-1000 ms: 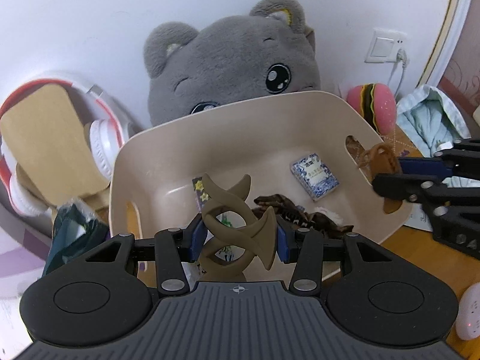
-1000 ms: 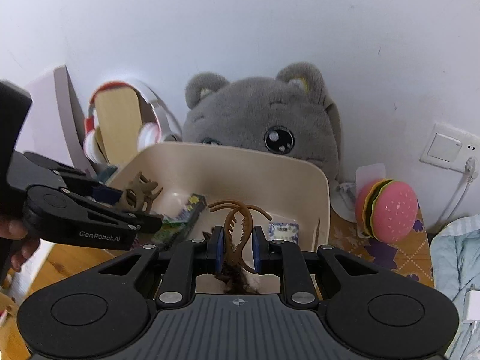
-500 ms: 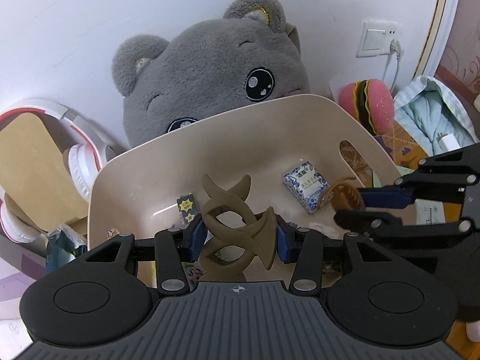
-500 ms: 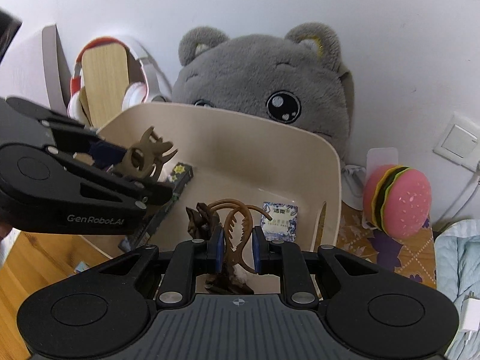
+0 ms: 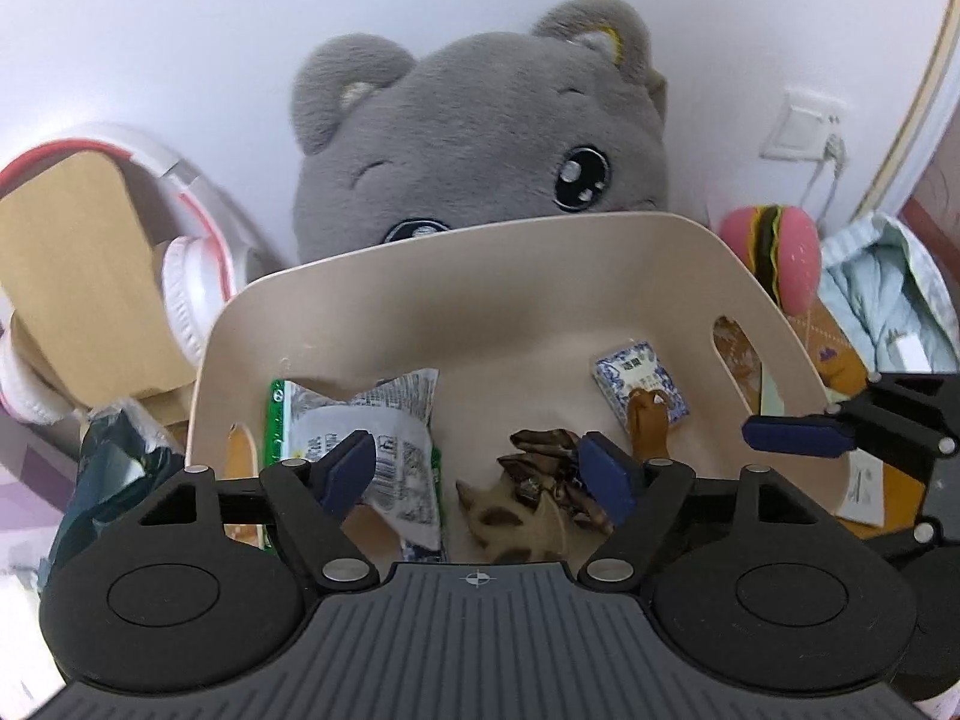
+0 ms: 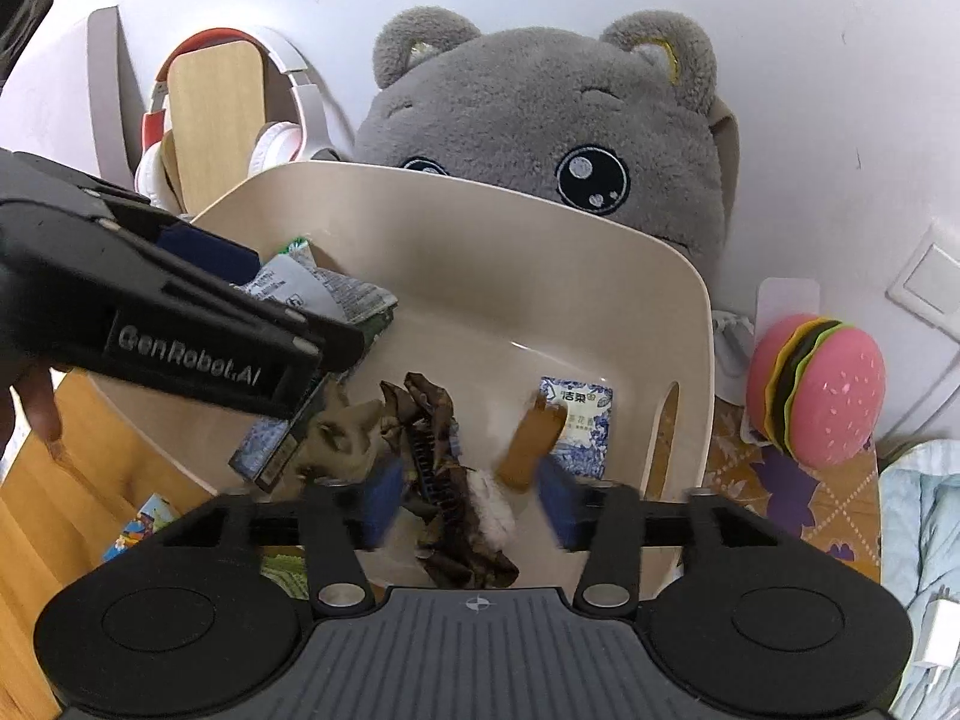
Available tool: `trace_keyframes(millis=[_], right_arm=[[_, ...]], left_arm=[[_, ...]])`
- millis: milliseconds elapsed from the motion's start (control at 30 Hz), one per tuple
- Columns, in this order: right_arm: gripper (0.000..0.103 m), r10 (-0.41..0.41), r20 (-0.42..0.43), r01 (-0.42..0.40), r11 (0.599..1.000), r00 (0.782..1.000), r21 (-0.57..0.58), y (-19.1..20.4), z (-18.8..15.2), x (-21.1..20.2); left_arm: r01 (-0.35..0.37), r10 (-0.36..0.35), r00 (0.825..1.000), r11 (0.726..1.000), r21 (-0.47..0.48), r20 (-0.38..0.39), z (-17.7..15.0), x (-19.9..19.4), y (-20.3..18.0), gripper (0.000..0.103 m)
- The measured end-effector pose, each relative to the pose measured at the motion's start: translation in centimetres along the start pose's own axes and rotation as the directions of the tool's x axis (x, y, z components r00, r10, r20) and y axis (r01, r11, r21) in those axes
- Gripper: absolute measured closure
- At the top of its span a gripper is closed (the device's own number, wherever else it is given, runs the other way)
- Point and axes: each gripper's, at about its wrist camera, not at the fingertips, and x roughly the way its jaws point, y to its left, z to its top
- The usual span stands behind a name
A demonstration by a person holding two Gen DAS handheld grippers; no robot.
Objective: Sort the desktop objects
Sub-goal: 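Open both tools to drop the clip and hair claw into the basket, then move both tools back toward the remaining items on the table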
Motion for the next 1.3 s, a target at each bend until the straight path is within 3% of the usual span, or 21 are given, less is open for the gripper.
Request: trace_keyframes(millis=[67, 133, 333, 700, 1100, 1300], right_arm=[[0.039, -0.001, 0.004, 0.001, 1.000, 1.000, -0.001, 0.1, 0.1, -0.3], [0.026, -0.005, 0.015, 0.005, 1.000, 1.000, 0.001, 0.2, 0.1, -0.8], [0.009, -0.018, 0.060, 0.017, 1.000, 0.998, 0.010, 0.3, -0.3, -3.1], [0.000, -0.034, 0.095, 0.034, 0.999, 0.995, -0.001, 1.0, -4.1, -6.6], [0.000, -0.015, -0.012, 0.015, 1.000, 1.000, -0.005, 1.4, -10.6, -6.5], [0.000, -0.052, -0.036, 0.048, 0.993, 0.998, -0.106, 1.7, -12.9, -6.2]], left_arm=[[0.002, -0.002, 1.000, 1.000, -0.018, 0.005, 0.0, -0.4, 0.4, 0.027], [0.000, 0.000, 1.000, 1.000, -0.028, 0.014, -0.1, -1.0, 0.7, 0.026], [0.000, 0.003, 0.999, 0.999, -0.048, 0.050, -1.0, -3.3, 2.1, 0.025], [0.027, -0.026, 0.997, 1.000, -0.014, 0.075, -4.9, -7.5, 4.2, 0.025], [-0.008, 0.009, 1.000, 0.999, 0.051, -0.028, -11.2, -7.2, 5.5, 0.025], [0.000, 0.003, 0.995, 0.999, 0.032, -0.095, -13.4, -6.0, 5.8, 0.025]])
